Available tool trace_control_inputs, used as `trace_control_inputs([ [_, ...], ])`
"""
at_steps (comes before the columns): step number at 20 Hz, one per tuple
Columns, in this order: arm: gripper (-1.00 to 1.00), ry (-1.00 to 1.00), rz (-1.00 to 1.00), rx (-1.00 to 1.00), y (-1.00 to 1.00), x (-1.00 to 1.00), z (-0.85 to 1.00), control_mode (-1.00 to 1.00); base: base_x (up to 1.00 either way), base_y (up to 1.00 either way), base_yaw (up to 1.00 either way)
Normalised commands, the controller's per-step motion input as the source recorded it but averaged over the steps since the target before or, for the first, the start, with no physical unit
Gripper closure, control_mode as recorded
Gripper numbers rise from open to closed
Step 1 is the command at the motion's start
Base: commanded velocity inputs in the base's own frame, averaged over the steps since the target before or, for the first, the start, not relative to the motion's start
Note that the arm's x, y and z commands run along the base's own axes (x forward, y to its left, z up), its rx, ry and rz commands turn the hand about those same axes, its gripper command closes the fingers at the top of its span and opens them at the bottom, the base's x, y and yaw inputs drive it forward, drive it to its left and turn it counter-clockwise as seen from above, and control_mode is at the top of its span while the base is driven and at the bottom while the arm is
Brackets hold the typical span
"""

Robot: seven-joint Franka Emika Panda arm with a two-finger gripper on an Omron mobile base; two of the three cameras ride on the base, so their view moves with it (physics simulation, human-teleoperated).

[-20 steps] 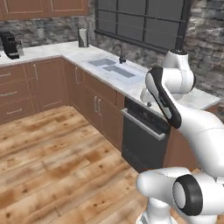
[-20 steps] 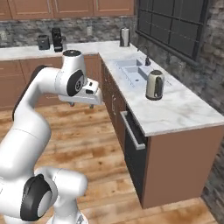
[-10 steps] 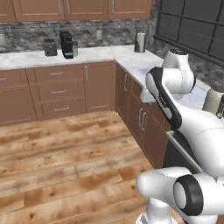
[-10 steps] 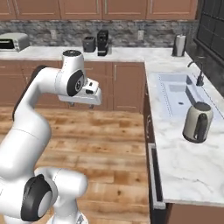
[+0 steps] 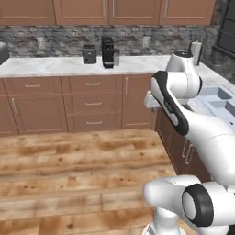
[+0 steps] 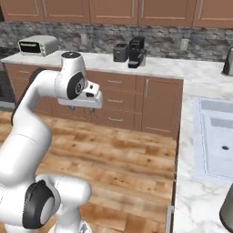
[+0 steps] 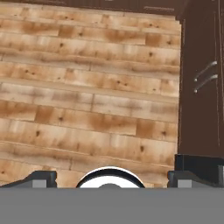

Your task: Navigate to the coffee machine.

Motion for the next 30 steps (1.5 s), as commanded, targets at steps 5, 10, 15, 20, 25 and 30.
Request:
trace_control_inputs([
  [5, -1.0, 0.0, 0.0, 0.0, 0.0, 0.0, 0.0, 1.0, 1.0, -0.24, 0.04],
  [10, -1.0, 0.0, 0.0, 0.0, 0.0, 0.0, 0.0, 1.0, 1.0, -0.16, -0.01],
  [15, -1.0, 0.0, 0.0, 0.0, 0.0, 0.0, 0.0, 1.0, 1.0, 0.01, -0.16],
  [20, -1.0, 0.0, 0.0, 0.0, 0.0, 0.0, 0.0, 1.0, 1.0, 0.21, -0.22],
  [25, -1.0, 0.0, 0.0, 0.0, 0.0, 0.0, 0.0, 1.0, 1.0, 0.35, -0.2],
  [30, -1.0, 0.0, 0.0, 0.0, 0.0, 0.0, 0.0, 1.0, 0.88, 0.48, -0.17],
])
